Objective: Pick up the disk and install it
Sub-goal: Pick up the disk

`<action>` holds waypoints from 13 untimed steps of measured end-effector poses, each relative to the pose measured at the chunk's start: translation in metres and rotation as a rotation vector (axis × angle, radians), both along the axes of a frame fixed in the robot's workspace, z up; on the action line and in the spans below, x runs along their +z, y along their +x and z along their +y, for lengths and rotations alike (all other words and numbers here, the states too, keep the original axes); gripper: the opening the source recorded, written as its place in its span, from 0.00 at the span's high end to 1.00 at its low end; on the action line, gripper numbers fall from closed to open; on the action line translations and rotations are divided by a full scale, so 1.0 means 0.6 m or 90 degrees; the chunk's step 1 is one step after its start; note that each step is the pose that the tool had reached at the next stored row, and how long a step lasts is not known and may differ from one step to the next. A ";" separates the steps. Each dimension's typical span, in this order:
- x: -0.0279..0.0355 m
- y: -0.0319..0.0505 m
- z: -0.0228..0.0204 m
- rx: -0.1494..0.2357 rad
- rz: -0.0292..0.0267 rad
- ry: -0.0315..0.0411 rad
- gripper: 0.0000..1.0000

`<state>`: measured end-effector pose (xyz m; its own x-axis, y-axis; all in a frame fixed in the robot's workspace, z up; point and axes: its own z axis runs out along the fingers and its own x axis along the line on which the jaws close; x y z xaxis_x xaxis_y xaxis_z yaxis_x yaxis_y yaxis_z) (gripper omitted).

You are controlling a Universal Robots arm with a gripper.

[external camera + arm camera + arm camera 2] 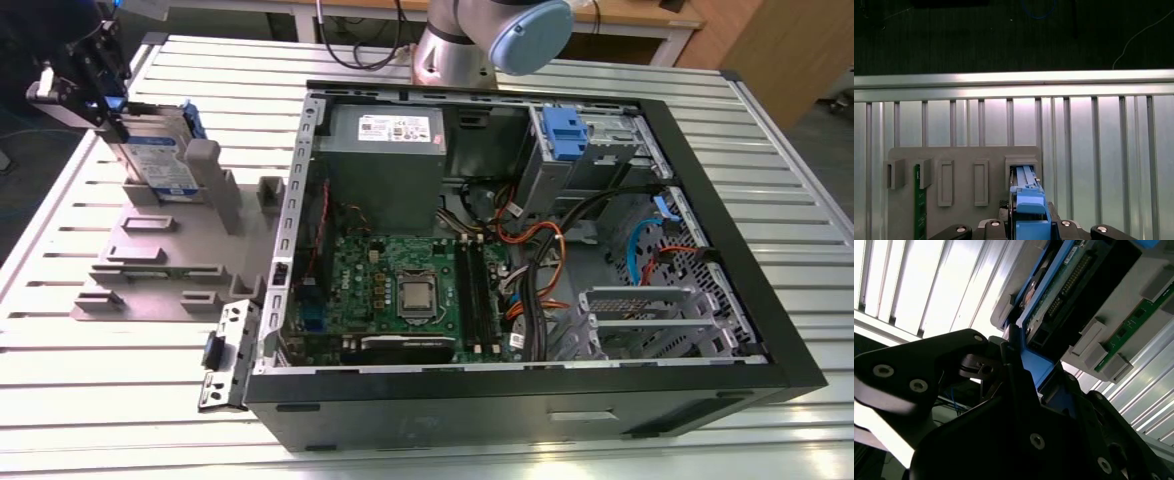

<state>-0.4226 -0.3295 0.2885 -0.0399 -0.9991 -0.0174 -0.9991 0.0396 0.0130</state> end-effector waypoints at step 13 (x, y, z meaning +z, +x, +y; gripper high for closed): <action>0.000 0.000 0.0000 0.000 0.0000 -0.0001 0.57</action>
<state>-0.4226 -0.3295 0.2885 -0.0398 -0.9991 -0.0173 -0.9991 0.0396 0.0130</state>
